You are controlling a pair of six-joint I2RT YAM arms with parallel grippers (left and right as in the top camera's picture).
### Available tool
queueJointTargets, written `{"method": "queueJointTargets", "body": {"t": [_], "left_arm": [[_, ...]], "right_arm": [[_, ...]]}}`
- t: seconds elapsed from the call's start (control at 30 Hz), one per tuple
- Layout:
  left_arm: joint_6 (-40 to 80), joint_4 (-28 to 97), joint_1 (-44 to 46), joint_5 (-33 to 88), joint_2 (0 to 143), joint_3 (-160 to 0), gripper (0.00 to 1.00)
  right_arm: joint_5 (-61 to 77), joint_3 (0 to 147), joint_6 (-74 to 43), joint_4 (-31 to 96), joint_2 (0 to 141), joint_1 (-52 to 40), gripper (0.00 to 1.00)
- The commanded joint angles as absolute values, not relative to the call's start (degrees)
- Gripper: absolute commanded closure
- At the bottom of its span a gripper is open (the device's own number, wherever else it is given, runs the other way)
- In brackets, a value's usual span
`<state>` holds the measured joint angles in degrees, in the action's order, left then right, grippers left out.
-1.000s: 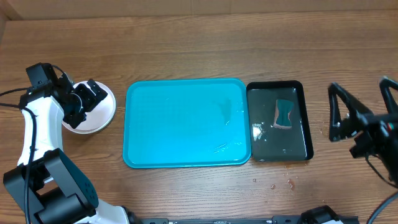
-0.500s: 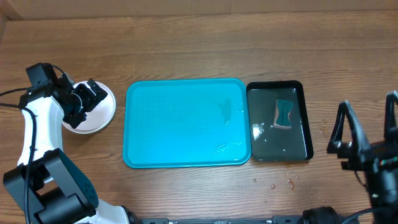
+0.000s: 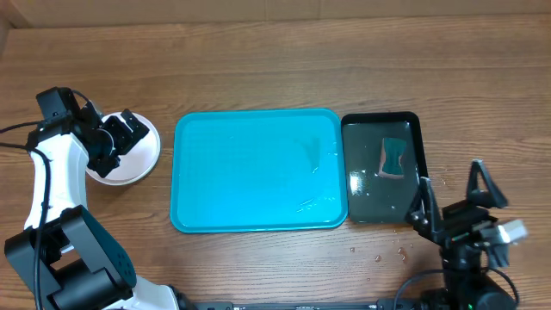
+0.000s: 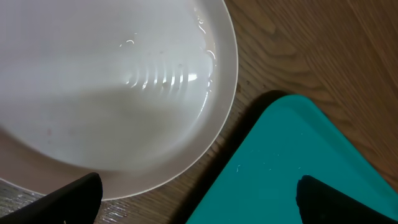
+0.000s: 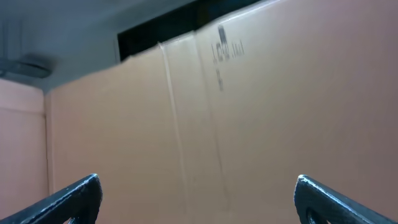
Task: Clean dirty plates on tray and stack at the side
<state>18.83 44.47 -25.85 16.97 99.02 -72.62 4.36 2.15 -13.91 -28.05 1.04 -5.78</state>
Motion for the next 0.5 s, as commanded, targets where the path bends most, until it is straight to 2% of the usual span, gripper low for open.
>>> {"method": "queueJointTargets", "body": {"t": [0.0, 0.27, 0.47], "left_arm": [[17.32, 44.31, -25.8, 17.41, 98.15, -72.58, 0.0], [17.32, 44.31, -25.8, 17.43, 98.15, -72.58, 0.0], [17.32, 44.31, -25.78, 17.41, 98.15, -72.58, 0.0]], "right_arm": [[5.28, 0.47, -15.75, -25.04, 0.16, -4.73, 0.0], [2.63, 0.47, -14.81, -3.49, 0.16, -3.55, 0.0], [2.26, 0.47, -14.9, 4.64, 0.16, -3.55, 0.0]]}}
